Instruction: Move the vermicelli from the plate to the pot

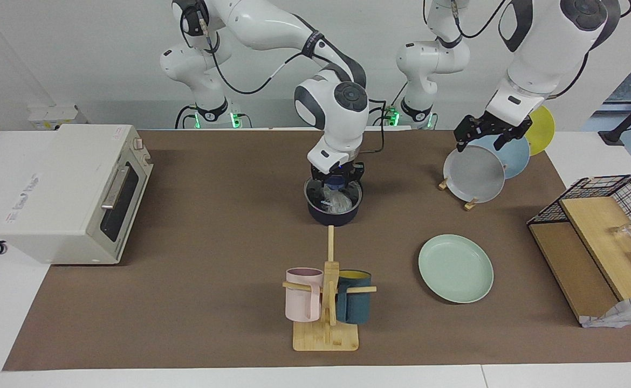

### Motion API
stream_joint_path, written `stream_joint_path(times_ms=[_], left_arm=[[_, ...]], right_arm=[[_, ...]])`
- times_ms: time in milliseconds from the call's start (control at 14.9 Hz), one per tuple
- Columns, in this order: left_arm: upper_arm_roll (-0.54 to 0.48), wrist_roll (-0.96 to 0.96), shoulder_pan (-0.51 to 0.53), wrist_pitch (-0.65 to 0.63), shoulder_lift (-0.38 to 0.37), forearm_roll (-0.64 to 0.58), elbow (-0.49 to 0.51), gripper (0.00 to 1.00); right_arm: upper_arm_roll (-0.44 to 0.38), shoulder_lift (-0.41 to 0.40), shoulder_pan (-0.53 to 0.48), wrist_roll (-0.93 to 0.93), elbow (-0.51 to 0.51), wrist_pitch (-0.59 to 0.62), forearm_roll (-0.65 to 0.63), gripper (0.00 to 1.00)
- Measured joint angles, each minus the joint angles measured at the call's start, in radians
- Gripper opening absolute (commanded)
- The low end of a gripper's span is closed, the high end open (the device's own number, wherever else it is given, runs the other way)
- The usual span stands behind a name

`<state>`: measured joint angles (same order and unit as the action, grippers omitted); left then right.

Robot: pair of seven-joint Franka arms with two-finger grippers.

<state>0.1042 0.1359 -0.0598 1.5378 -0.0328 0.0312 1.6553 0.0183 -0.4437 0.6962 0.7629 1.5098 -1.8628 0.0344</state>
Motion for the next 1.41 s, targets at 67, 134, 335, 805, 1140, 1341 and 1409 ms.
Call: stream_joint_path(times_ms=[67,134,335,805,1140,1341,1409], left_arm=[[0.000,0.000,0.000,0.000,-0.001,0.000,0.001,1.00],[0.000,0.000,0.000,0.000,-0.003,0.000,0.001,1.00],[0.001,0.000,0.000,0.000,-0.005,0.000,0.001,1.00],[0.001,0.000,0.001,0.000,-0.007,0.000,0.001,1.00],[-0.001,0.000,0.005,0.000,-0.008,0.000,0.001,1.00],[-0.002,0.000,0.008,0.000,-0.008,0.000,0.001,1.00],[-0.002,0.000,0.009,0.000,-0.008,0.000,0.001,1.00]], right_arm=[[0.000,0.000,0.000,0.000,0.000,0.000,0.002,0.24],[-0.001,0.000,-0.001,0.000,0.000,-0.001,0.014,0.24],[-0.002,0.000,-0.020,0.000,0.002,-0.001,0.074,0.24],[-0.001,0.000,-0.022,0.000,0.007,-0.004,0.084,1.00],[-0.006,0.003,-0.036,0.000,0.000,-0.019,0.070,1.00],[-0.009,0.041,-0.095,-0.011,-0.022,-0.014,0.048,1.00],[-0.010,0.066,-0.128,-0.038,-0.025,0.006,0.047,1.00]])
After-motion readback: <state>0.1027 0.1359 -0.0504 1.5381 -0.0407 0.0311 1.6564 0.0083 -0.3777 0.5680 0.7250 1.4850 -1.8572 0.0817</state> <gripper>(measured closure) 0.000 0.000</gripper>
